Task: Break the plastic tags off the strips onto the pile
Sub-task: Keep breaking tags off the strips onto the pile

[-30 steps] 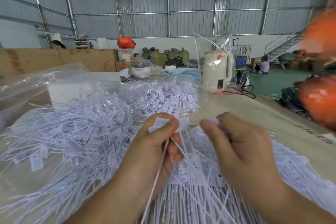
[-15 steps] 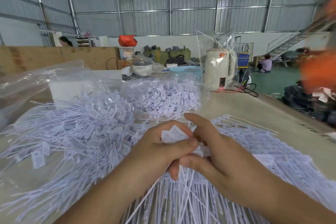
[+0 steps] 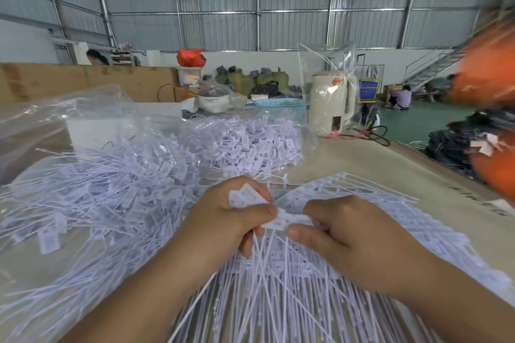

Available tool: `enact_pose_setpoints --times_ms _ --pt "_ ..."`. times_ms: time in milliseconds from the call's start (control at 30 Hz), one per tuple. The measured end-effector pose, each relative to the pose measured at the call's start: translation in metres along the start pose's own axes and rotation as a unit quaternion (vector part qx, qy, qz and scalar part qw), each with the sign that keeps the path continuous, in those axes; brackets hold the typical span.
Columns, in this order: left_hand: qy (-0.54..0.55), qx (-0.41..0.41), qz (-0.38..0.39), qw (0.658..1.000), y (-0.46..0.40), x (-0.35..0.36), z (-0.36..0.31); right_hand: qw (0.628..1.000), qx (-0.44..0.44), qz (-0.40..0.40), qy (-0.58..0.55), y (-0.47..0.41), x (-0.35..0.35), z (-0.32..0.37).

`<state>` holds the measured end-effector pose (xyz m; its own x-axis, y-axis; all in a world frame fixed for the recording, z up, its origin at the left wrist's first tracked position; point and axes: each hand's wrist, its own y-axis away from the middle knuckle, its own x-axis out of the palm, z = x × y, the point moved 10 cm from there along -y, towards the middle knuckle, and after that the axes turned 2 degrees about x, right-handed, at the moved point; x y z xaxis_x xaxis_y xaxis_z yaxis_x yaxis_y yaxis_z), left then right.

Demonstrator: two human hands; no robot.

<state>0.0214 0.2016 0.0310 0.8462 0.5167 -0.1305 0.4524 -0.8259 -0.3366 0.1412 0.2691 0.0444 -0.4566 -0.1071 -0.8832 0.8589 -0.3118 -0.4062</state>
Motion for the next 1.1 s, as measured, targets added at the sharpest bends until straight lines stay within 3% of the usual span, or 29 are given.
enact_pose_setpoints --times_ms 300,400,567,700,733,933,1100 --pt "0.005 0.022 -0.012 1.0 0.001 0.0 -0.005 0.996 0.008 -0.07 -0.046 0.001 -0.011 -0.003" --pt "0.062 0.021 -0.032 0.997 0.002 0.002 -0.005 0.994 0.027 -0.104 -0.036 0.001 -0.017 -0.001" --pt "0.196 0.007 -0.059 0.979 0.005 0.012 -0.004 0.974 0.035 -0.225 0.001 0.01 -0.033 0.012" --pt "0.273 -0.037 -0.094 0.957 0.005 0.004 0.01 0.923 0.067 -0.357 -0.126 0.026 -0.068 -0.011" --pt "0.268 -0.046 -0.098 0.957 0.004 0.0 0.013 0.92 0.06 -0.359 -0.144 0.027 -0.072 -0.013" --pt "0.19 -0.029 -0.014 0.981 0.005 0.018 0.006 0.992 0.002 -0.109 -0.066 0.003 -0.016 0.017" --pt "0.17 -0.042 0.013 0.985 0.006 0.024 0.007 0.998 -0.045 -0.037 0.011 0.001 0.001 0.021"
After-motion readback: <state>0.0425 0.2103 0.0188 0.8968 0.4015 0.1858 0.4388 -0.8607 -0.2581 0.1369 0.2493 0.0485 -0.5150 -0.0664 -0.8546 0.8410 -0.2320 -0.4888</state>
